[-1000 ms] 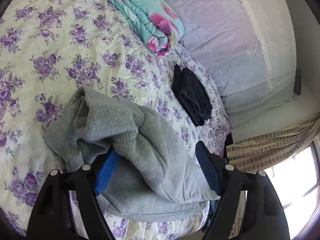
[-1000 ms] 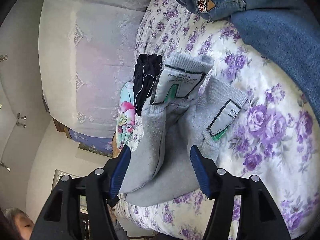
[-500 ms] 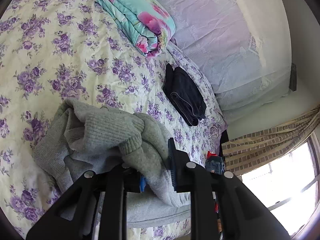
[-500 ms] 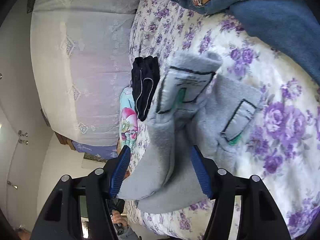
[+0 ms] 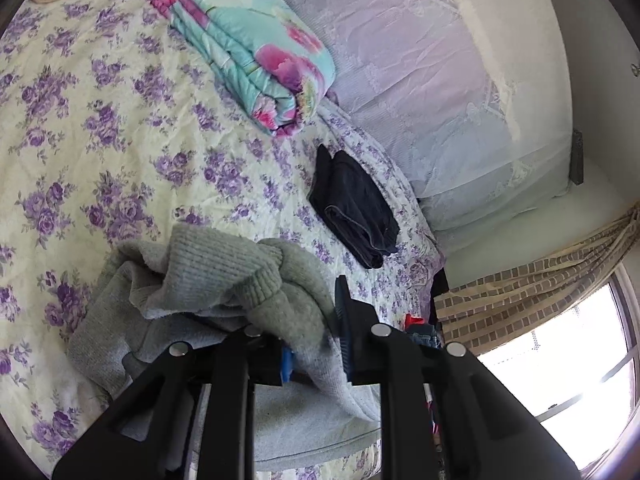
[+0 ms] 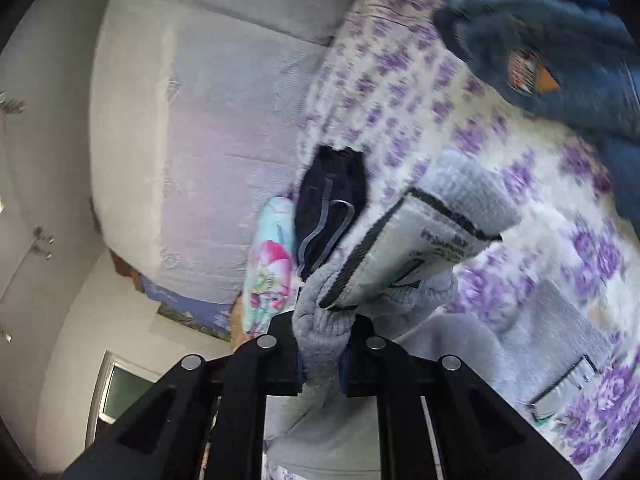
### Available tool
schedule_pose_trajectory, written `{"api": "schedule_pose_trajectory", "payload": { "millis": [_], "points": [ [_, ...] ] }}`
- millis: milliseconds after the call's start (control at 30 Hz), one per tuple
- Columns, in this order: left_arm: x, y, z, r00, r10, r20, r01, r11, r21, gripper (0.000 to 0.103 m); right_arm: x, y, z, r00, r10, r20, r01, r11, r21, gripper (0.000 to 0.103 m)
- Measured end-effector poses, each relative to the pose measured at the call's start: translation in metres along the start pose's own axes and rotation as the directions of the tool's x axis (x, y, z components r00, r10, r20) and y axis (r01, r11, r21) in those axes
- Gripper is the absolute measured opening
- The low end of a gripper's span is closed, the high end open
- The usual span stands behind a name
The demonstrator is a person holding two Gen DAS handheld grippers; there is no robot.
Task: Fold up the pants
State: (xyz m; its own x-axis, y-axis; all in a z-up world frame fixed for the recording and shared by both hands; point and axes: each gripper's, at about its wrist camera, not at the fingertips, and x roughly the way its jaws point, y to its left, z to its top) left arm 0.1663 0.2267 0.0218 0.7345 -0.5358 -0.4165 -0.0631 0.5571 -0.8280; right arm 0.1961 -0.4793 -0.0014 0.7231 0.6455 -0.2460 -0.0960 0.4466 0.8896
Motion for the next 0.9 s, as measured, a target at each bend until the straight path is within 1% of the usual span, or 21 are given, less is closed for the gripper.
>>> {"api": "schedule_pose_trajectory", "payload": {
  "millis": [67, 100, 133, 167, 200, 233, 267, 300, 333, 367, 433, 500, 567, 600, 667, 733, 767, 800, 833, 867, 900],
  "points": [
    [-0.015, 0.001, -0.009, 0.999, -0.042, 0.016, 0.041, 0.999, 0.018, 0.017, -0.018, 0.019, -0.005, 1.0, 0.03, 0.005, -0.029, 0.993, -0.111, 0.012],
    [-0.022, 0.005, -0.015, 0.998, -0.052, 0.017, 0.052, 0.999, 0.015, 0.017, -0.025, 0.018, -0.011, 1.0, 0.018, -0.005, -0.019, 0.99, -0.142, 0.012],
    [-0.028, 0.014, -0.024, 0.998, -0.06, 0.012, 0.06, 0.998, 0.004, 0.017, -0.032, 0.007, -0.021, 1.0, -0.011, -0.023, 0.007, 0.989, -0.146, 0.012],
    [-0.032, 0.025, -0.033, 0.998, -0.061, 0.004, 0.061, 0.998, -0.008, 0.017, -0.035, -0.011, -0.028, 0.997, -0.059, -0.05, 0.052, 0.991, -0.125, 0.012],
    [-0.033, 0.043, -0.046, 0.999, -0.049, -0.015, 0.049, 0.998, -0.03, 0.017, -0.036, -0.034, -0.038, 0.989, -0.113, -0.091, 0.106, 0.991, -0.085, 0.012],
    [-0.031, 0.058, -0.054, 0.999, -0.036, -0.035, 0.034, 0.998, -0.059, 0.017, -0.035, -0.061, -0.049, 0.979, -0.154, -0.136, 0.153, 0.988, -0.02, 0.012],
    [-0.026, 0.076, -0.064, 0.998, -0.024, -0.06, 0.018, 0.994, -0.103, 0.017, -0.034, -0.091, -0.059, 0.971, -0.17, -0.17, 0.184, 0.981, 0.067, 0.012],
    [-0.019, 0.096, -0.073, 0.997, -0.009, -0.081, -0.004, 0.988, -0.156, 0.017, -0.034, -0.113, -0.068, 0.973, -0.142, -0.183, 0.17, 0.975, 0.146, 0.009],
    [-0.015, 0.109, -0.08, 0.996, -0.002, -0.087, -0.015, 0.981, -0.195, 0.017, -0.035, -0.121, -0.072, 0.98, -0.103, -0.168, 0.133, 0.975, 0.179, 0.009],
    [-0.014, 0.118, -0.085, 0.997, -0.017, -0.081, -0.001, 0.976, -0.219, 0.016, -0.037, -0.119, -0.072, 0.984, -0.091, -0.151, 0.117, 0.978, 0.171, 0.011],
    [-0.018, 0.121, -0.088, 0.997, -0.053, -0.055, 0.039, 0.974, -0.224, 0.016, -0.04, -0.107, -0.071, 0.987, -0.092, -0.129, 0.108, 0.986, 0.123, 0.012],
    [-0.02, 0.111, -0.085, 0.998, -0.047, -0.046, 0.037, 0.981, -0.191, 0.016, -0.038, -0.095, -0.065, 0.985, -0.111, -0.131, 0.124, 0.988, 0.091, 0.012],
    [-0.022, 0.099, -0.079, 0.998, -0.027, -0.049, 0.019, 0.989, -0.149, 0.015, -0.034, -0.077, -0.054, 0.986, -0.109, -0.124, 0.115, 0.993, 0.039, 0.012],
    [-0.023, 0.092, -0.076, 0.998, -0.033, -0.046, 0.027, 0.991, -0.133, 0.014, -0.035, -0.066, -0.049, 0.989, -0.098, -0.107, 0.099, 0.995, 0.008, 0.012],
    [-0.031, 0.074, -0.069, 0.998, -0.054, -0.02, 0.053, 0.995, -0.081, 0.014, -0.038, -0.038, -0.043, 0.997, -0.048, -0.066, 0.043, 0.996, -0.077, 0.012],
    [-0.039, 0.061, -0.063, 0.997, -0.071, 0.006, 0.071, 0.997, -0.039, 0.015, -0.039, -0.012, -0.037, 0.999, 0.018, -0.027, -0.023, 0.98, -0.195, 0.012],
    [-0.04, 0.059, -0.063, 0.998, -0.067, 0.011, 0.068, 0.997, -0.022, 0.015, -0.038, -0.007, -0.035, 0.999, 0.037, -0.021, -0.041, 0.969, -0.243, 0.012],
    [-0.04, 0.062, -0.065, 0.999, -0.053, 0.005, 0.053, 0.999, -0.015, 0.015, -0.033, -0.009, -0.032, 1.0, 0.011, -0.026, -0.017, 0.962, -0.272, 0.012],
    [-0.038, 0.067, -0.067, 0.999, -0.037, -0.006, 0.037, 0.999, -0.023, 0.015, -0.029, -0.022, -0.031, 0.997, -0.054, -0.052, 0.038, 0.963, -0.268, 0.012],
    [-0.033, 0.08, -0.071, 0.999, -0.034, -0.03, 0.032, 0.998, -0.056, 0.016, -0.024, -0.049, -0.031, 0.987, -0.129, -0.093, 0.108, 0.974, -0.198, 0.012],
    [-0.029, 0.092, -0.076, 0.998, -0.041, -0.057, 0.035, 0.995, -0.092, 0.016, -0.023, -0.078, -0.035, 0.973, -0.186, -0.14, 0.172, 0.98, -0.103, 0.012]
  ]
}}
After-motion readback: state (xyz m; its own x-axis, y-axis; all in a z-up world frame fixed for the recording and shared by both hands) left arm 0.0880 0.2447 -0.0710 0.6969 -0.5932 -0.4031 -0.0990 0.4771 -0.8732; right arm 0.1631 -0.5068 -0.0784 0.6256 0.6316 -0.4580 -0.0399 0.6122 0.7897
